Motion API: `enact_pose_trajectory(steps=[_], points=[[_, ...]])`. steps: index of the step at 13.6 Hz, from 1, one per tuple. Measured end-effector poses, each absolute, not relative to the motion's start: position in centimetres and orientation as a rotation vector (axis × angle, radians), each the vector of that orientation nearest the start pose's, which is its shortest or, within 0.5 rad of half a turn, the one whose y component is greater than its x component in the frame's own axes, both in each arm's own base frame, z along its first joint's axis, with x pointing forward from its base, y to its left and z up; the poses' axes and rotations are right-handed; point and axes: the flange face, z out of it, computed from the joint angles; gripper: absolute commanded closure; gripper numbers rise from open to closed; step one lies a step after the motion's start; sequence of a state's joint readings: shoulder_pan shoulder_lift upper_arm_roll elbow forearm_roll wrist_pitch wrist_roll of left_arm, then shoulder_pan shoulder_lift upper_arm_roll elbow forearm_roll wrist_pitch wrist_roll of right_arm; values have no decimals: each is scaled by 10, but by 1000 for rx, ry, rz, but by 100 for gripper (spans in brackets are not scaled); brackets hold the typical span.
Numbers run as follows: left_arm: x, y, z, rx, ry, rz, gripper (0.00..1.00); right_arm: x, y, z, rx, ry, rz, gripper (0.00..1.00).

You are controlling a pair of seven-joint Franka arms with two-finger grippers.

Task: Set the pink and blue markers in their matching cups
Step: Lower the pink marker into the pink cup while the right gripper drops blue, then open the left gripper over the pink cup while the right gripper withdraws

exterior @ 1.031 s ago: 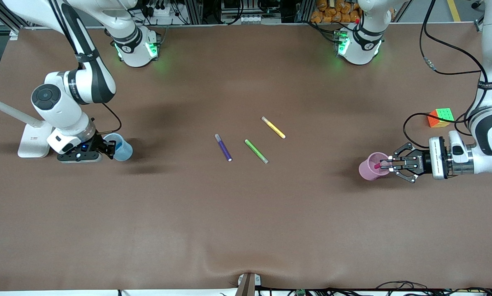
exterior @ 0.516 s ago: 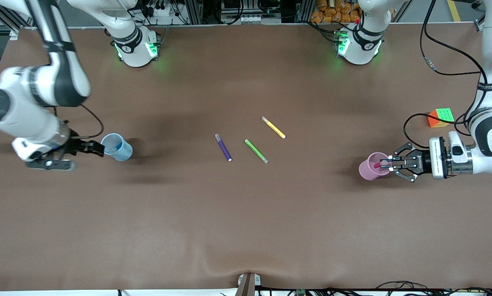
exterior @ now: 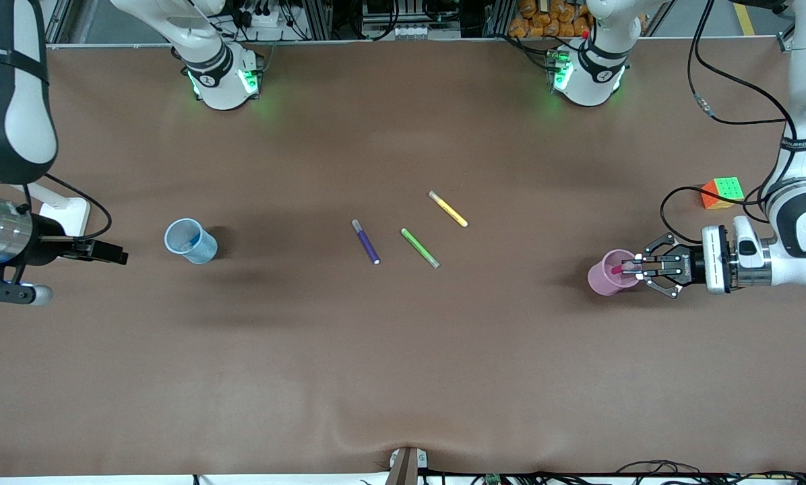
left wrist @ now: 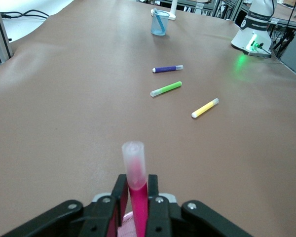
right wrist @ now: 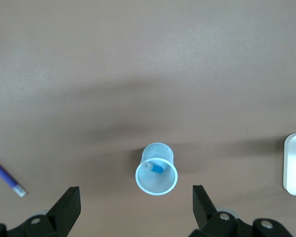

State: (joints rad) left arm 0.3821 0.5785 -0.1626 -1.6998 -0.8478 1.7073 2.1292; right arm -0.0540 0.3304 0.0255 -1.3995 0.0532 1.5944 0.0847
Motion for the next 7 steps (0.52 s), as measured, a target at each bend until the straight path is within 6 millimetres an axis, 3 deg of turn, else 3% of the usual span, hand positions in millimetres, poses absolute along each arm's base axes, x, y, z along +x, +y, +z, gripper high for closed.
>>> enact_pose_trajectory(steps=[4,7], points=[[626,81,265,1584,-1548,746,0,633,1,571,-3079,127,243,0],[632,83,275,1580,-1579,752,0,628,16,608,-3167,78,162,0]])
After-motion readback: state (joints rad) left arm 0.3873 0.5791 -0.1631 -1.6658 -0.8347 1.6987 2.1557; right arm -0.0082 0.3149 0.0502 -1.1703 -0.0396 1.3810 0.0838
